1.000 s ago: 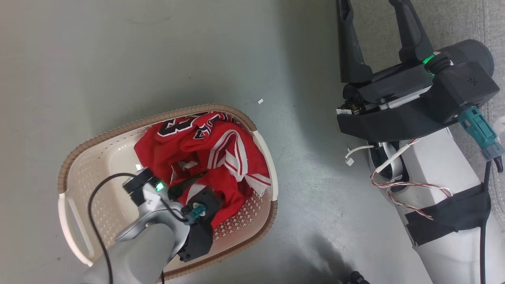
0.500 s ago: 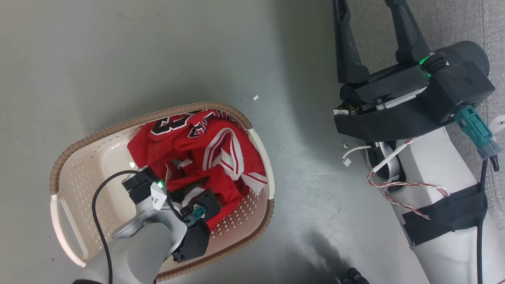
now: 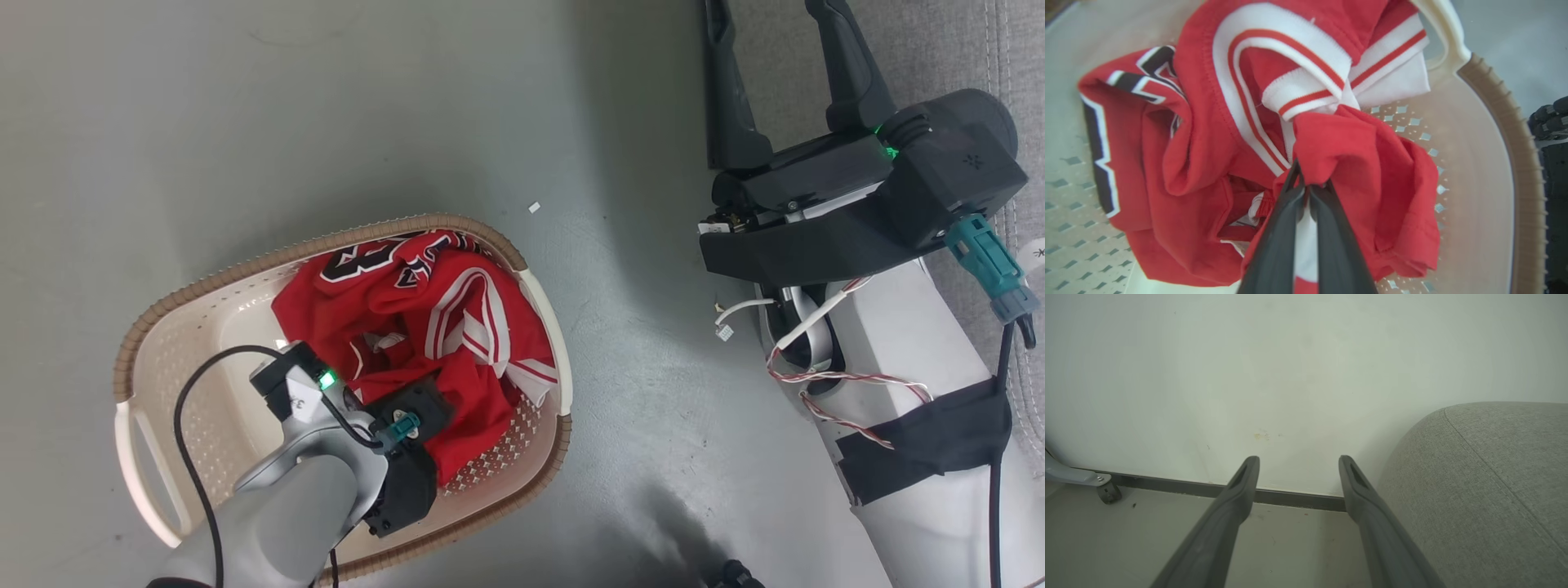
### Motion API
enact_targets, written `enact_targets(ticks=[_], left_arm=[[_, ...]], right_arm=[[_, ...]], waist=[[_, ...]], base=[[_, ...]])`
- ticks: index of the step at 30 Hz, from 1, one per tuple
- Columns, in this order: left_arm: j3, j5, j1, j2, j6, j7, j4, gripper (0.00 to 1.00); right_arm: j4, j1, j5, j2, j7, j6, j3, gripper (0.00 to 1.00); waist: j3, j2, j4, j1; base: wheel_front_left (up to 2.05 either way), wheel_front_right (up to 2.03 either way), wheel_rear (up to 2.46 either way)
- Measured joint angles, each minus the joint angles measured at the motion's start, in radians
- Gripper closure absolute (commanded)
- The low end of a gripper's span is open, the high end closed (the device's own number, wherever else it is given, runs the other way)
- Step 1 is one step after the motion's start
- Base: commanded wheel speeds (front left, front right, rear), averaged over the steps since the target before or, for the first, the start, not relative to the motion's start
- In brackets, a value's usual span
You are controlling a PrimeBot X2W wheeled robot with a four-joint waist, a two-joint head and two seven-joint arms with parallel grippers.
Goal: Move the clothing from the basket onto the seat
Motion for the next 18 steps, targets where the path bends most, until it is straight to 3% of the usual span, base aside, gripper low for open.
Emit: enact_targets(ticks=[10,18], left_arm=[[0.098,-0.137,0.034,0.009,0.000,0.000,-0.070,1.00],[0.159,-0.204,0.107,-0.045,0.000,0.000,-0.087,1.00]], right_arm=[[0.030,0.033,0.000,-0.025,0.000,0.003,-0.032,0.00],[0.065,0.089,-0.004,-0.059,0.000,0.007,-0.059,0.00]], waist=[[-0.038,0.0000,0.029,0.0000],[-0.096,0.0000,0.067,0.0000]], base=[[0.00,0.00,0.00],[0.00,0.00,0.00]])
